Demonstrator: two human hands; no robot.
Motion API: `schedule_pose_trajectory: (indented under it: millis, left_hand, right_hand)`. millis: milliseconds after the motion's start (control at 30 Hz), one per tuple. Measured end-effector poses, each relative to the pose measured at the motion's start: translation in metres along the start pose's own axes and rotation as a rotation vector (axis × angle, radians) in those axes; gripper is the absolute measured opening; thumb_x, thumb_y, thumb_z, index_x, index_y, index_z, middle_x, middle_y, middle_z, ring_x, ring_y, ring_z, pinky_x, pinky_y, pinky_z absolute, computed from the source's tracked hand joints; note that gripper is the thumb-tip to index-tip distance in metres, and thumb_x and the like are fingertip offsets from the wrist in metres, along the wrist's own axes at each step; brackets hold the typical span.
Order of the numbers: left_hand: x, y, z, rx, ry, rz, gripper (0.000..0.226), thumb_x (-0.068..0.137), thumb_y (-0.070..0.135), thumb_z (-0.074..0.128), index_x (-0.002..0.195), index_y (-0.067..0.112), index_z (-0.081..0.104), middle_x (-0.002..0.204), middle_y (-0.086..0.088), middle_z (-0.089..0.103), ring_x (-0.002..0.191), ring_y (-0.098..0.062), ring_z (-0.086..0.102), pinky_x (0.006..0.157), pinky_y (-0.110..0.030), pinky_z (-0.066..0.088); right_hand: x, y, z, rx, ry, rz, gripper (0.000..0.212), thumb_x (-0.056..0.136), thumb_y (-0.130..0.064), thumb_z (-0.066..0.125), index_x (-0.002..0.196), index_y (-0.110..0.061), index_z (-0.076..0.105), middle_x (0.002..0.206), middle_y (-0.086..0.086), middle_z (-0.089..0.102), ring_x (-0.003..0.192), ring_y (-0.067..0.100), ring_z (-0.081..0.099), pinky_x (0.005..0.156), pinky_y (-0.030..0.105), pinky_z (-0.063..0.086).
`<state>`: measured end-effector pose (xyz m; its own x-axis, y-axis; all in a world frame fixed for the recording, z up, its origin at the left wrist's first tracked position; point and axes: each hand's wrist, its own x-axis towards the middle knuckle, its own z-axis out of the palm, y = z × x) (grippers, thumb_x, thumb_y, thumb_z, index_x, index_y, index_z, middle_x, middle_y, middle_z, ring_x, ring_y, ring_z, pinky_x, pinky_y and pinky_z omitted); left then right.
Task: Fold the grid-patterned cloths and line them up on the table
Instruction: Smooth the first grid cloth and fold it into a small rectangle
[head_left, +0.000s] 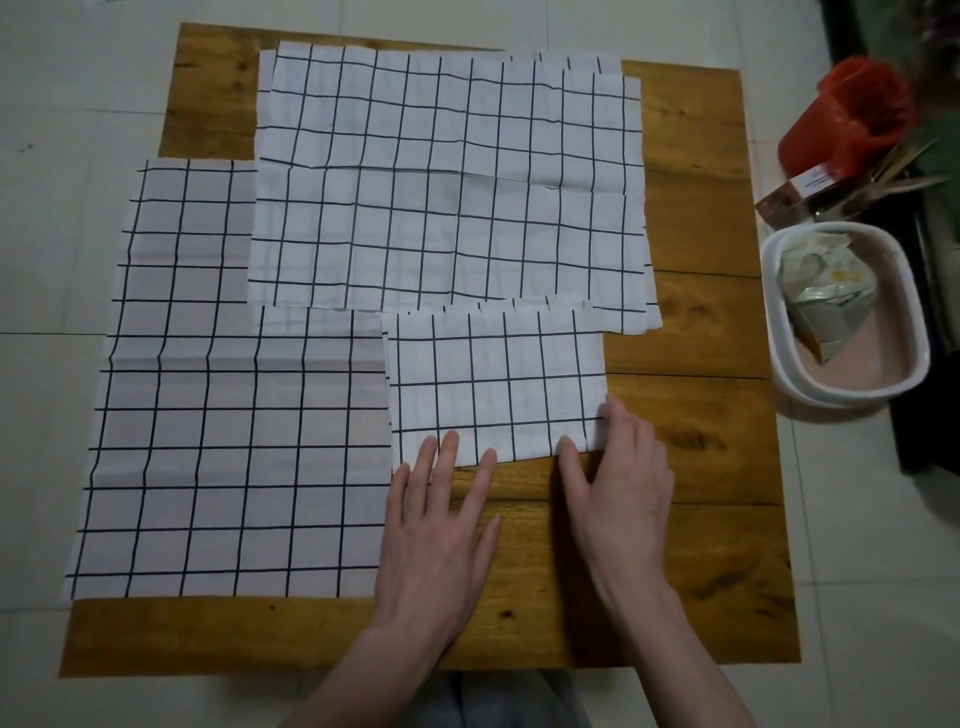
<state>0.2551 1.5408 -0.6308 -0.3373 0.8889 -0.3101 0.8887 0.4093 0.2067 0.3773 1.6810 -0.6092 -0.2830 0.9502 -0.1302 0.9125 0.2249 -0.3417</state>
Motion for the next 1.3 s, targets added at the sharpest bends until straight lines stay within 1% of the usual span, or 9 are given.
schedule_pose_trajectory:
  millis: [300,500,600,700,800,967,1100,1200,1300]
  left_hand:
    - [-0.002,0.007,0.011,0.000,0.036,-0.039,0.068,0.105,0.052,0.028,0.166,0.026,0.017,0.173,-0.016,0.010,0.160,-0.034,0.007,0.124,-0.060,0.025]
    - [-0.002,0.003,0.012,0.009,0.052,-0.013,0.066,0.105,0.050,0.031,0.165,0.026,0.020,0.172,-0.016,0.013,0.160,-0.033,0.010,0.123,-0.058,0.023]
    - [-0.001,0.004,0.011,0.014,0.068,0.003,0.066,0.105,0.050,0.031,0.165,0.023,0.023,0.172,-0.015,0.015,0.160,-0.031,0.012,0.123,-0.057,0.021]
    - [0.002,0.008,0.010,-0.001,0.072,0.021,0.067,0.105,0.050,0.031,0.164,0.018,0.025,0.172,-0.011,0.019,0.160,-0.027,0.015,0.123,-0.054,0.021]
    - [0.005,0.014,0.008,-0.024,0.053,0.032,0.066,0.106,0.050,0.030,0.163,0.016,0.027,0.171,-0.009,0.024,0.159,-0.025,0.019,0.123,-0.052,0.028]
    - [0.011,0.029,0.007,-0.008,0.017,0.086,0.066,0.106,0.051,0.029,0.162,0.017,0.030,0.170,-0.010,0.027,0.158,-0.028,0.022,0.122,-0.054,0.032]
    - [0.012,0.039,0.010,0.011,0.001,0.157,0.068,0.105,0.051,0.031,0.163,0.017,0.027,0.172,-0.011,0.019,0.159,-0.028,0.016,0.124,-0.054,0.029]
    - [0.012,0.040,0.011,-0.010,0.009,0.195,0.068,0.105,0.050,0.031,0.164,0.017,0.025,0.173,-0.008,0.017,0.160,-0.026,0.013,0.124,-0.053,0.030]
    - [0.010,0.031,0.009,-0.079,0.036,0.205,0.066,0.107,0.048,0.033,0.164,0.016,0.023,0.173,-0.005,0.017,0.160,-0.022,0.012,0.125,-0.050,0.029]
  right_hand:
    - [0.014,-0.013,-0.005,-0.061,-0.101,0.214,0.073,0.092,-0.049,0.068,0.149,-0.012,0.041,0.136,0.013,0.054,0.120,0.032,0.054,0.097,0.047,0.045]
    - [0.019,-0.011,-0.008,0.271,-0.142,0.331,0.053,0.089,-0.036,0.075,0.132,-0.017,0.049,0.129,0.003,0.046,0.124,0.025,0.043,0.101,0.042,0.042]
    - [0.016,-0.014,-0.011,0.499,-0.116,0.346,0.046,0.092,-0.029,0.074,0.129,-0.021,0.048,0.121,-0.007,0.053,0.113,0.015,0.055,0.096,0.038,0.050]
    - [0.011,-0.018,-0.014,0.759,-0.109,0.381,0.038,0.094,-0.018,0.072,0.122,-0.028,0.049,0.108,-0.012,0.064,0.092,0.001,0.065,0.080,0.028,0.054]
    - [0.006,-0.017,-0.016,0.877,-0.083,0.384,0.031,0.095,-0.016,0.071,0.114,-0.035,0.055,0.101,-0.011,0.070,0.091,0.002,0.069,0.076,0.028,0.058]
    - [-0.006,-0.007,-0.026,0.810,-0.018,0.300,0.009,0.099,-0.019,0.067,0.102,-0.028,0.068,0.098,-0.004,0.071,0.093,0.016,0.069,0.084,0.048,0.061]
    - [-0.015,-0.005,-0.031,0.738,0.016,0.167,0.005,0.100,-0.022,0.065,0.098,-0.024,0.069,0.097,-0.001,0.063,0.089,0.016,0.064,0.078,0.039,0.057]
    - [-0.022,-0.008,-0.022,0.650,0.066,0.073,0.018,0.105,-0.026,0.057,0.107,-0.014,0.071,0.102,-0.004,0.058,0.090,0.015,0.062,0.074,0.024,0.052]
    - [-0.027,-0.014,-0.009,0.526,0.140,-0.037,0.035,0.105,-0.025,0.051,0.126,-0.004,0.068,0.122,0.000,0.056,0.110,0.020,0.060,0.089,0.022,0.050]
